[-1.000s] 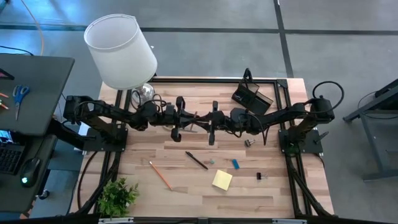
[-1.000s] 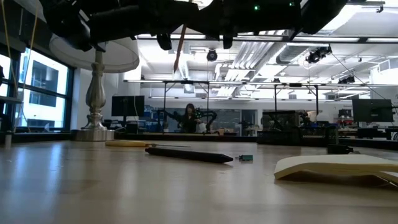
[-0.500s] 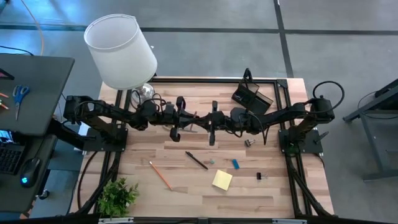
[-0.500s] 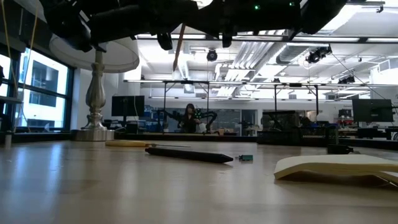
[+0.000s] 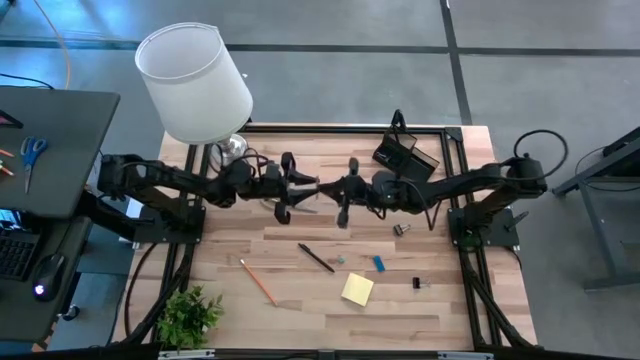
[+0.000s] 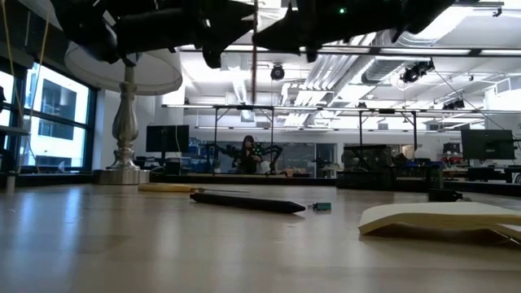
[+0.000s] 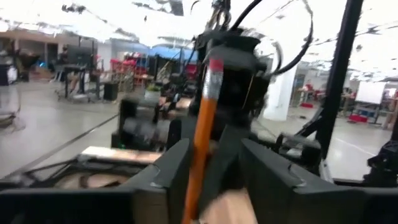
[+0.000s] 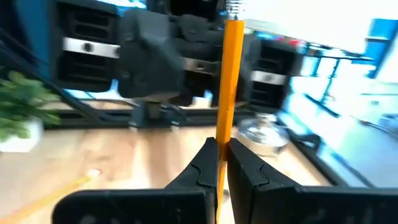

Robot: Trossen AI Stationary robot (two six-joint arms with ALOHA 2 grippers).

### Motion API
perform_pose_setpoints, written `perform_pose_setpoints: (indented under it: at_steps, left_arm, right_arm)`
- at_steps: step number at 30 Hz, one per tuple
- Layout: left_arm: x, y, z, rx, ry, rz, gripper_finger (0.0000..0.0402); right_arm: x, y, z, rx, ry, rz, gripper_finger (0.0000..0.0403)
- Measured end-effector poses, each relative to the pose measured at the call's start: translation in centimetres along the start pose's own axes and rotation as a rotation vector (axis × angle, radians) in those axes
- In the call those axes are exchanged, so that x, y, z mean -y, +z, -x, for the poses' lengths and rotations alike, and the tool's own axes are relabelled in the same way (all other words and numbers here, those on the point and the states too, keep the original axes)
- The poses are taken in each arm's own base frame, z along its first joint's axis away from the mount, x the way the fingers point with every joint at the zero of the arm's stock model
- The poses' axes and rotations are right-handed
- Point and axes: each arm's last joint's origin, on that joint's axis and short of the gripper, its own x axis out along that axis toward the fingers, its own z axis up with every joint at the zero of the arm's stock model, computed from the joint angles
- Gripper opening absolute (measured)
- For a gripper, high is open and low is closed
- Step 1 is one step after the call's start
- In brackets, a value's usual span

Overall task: Pick and place office supplies into organizer
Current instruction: Put the top orange pencil into the mesh desk organizer

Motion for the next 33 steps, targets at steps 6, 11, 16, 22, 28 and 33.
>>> perform_pose_setpoints:
  at_steps: [6, 11, 16, 22, 28, 33]
  left_arm:
    - [-0.9, 1.4, 1.2, -0.064, 0.046, 0.006, 0.0180]
    - [-0.6, 2.4, 1.8, -0.066, 0.036, -0.010, 0.0195]
    - [-0.4, 2.9, 2.2, -0.073, 0.010, -0.009, 0.0187]
    - [-0.2, 3.0, 2.3, -0.087, -0.020, -0.007, 0.0173]
    - [-0.3, 2.9, 2.3, -0.095, -0.009, -0.021, 0.0166]
    - [-0.3, 2.9, 2.3, -0.093, 0.010, -0.024, 0.0166]
  right_arm:
    - [2.7, 1.5, 2.1, -0.089, -0.197, 0.077, 0.0001]
    - [7.5, 1.8, 4.1, -0.204, -0.357, 0.084, 0.0001]
    - [12.5, 0.9, 6.1, -0.253, -0.519, 0.038, 0.0001]
    - [16.2, -2.8, 9.2, -0.239, -0.687, -0.108, 0.0001]
    - [16.6, -5.7, 10.9, -0.232, -0.755, -0.154, 0.0001]
    - [16.5, -6.6, 11.2, -0.250, -0.786, -0.141, 0.0000]
